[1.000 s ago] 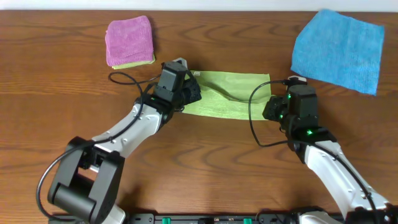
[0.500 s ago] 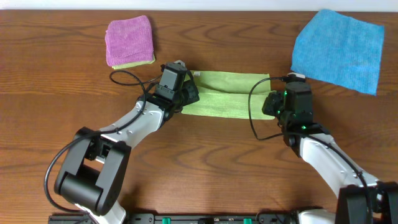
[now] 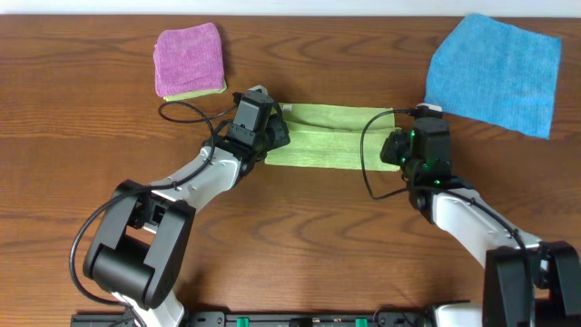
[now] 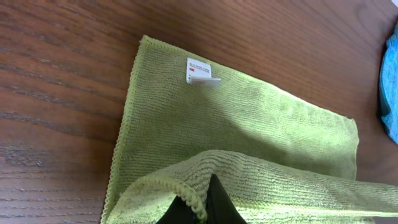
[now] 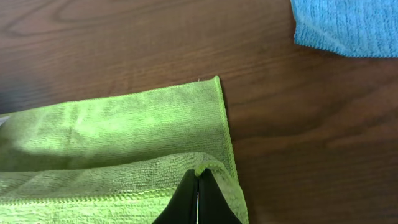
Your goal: Fold the cloth
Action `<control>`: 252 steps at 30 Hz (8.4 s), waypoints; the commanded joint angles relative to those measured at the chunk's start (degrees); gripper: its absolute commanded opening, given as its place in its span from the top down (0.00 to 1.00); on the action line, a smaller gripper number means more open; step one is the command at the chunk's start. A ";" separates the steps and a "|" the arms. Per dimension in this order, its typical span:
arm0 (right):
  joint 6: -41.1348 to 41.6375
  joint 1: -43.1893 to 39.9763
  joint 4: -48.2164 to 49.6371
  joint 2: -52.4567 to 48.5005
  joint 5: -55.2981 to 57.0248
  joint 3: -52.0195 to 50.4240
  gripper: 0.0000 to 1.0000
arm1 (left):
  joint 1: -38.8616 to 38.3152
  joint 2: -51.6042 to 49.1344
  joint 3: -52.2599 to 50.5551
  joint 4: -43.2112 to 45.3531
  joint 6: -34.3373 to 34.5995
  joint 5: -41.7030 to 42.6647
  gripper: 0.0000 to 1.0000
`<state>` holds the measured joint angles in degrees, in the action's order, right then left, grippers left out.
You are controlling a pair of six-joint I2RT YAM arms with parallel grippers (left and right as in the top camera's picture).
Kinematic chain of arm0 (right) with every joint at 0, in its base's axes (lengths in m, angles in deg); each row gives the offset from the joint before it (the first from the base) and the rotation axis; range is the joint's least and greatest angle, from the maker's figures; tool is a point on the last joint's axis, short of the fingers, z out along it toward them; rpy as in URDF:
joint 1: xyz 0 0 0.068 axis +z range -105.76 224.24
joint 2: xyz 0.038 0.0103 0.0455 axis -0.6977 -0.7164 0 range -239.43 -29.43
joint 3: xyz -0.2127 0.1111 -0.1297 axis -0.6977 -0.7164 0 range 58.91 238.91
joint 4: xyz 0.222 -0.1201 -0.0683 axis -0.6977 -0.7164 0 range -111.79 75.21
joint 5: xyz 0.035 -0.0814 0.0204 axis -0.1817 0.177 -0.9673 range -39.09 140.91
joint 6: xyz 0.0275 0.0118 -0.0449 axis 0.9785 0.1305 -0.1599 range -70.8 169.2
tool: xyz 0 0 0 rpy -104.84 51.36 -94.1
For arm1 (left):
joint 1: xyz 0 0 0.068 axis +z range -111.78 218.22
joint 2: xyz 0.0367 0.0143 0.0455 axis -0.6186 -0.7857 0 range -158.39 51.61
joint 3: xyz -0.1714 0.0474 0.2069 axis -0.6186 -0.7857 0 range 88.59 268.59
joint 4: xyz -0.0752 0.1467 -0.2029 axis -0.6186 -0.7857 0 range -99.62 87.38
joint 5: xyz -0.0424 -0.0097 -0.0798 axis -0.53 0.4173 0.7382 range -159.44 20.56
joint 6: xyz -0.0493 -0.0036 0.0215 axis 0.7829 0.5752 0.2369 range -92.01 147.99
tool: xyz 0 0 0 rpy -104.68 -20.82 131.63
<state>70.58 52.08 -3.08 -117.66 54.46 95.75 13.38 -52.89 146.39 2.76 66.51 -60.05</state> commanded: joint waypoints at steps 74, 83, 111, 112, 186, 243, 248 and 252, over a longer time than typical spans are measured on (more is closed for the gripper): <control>-16.79 -15.52 -20.28 -20.28 -30.14 21.75 0.63 | 9.88 -0.35 9.14 -8.57 -18.16 20.65 0.05; -16.79 -15.52 -17.62 -21.46 -29.27 21.75 0.60 | 9.88 -0.37 9.11 -9.05 -18.21 20.44 0.05; -16.09 -15.26 -17.31 -21.94 -30.82 21.75 0.62 | 7.26 -12.66 12.66 6.93 -19.10 20.41 0.00; -16.09 -15.26 -17.29 -21.94 -30.80 21.75 0.62 | 7.08 -12.81 12.92 6.91 -19.28 20.04 0.00; -14.58 -15.26 -17.22 -21.94 -32.00 21.75 0.69 | 7.63 -17.42 18.23 -8.15 -20.35 12.28 0.94; -12.02 -11.98 -9.27 -24.41 -29.44 25.44 0.99 | 8.85 -17.18 18.88 -5.68 -16.22 13.09 0.94; -12.24 -10.10 -8.59 -24.92 -27.58 25.44 0.99 | 9.46 -17.18 18.88 -5.62 -16.22 13.07 0.94; -12.22 -9.33 -8.24 -24.96 -27.04 25.44 0.99 | 10.43 -17.18 18.88 -5.64 -16.22 13.09 0.94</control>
<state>57.95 42.06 -11.50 -141.79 26.46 120.29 22.86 -70.01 163.74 -2.63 50.27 -47.13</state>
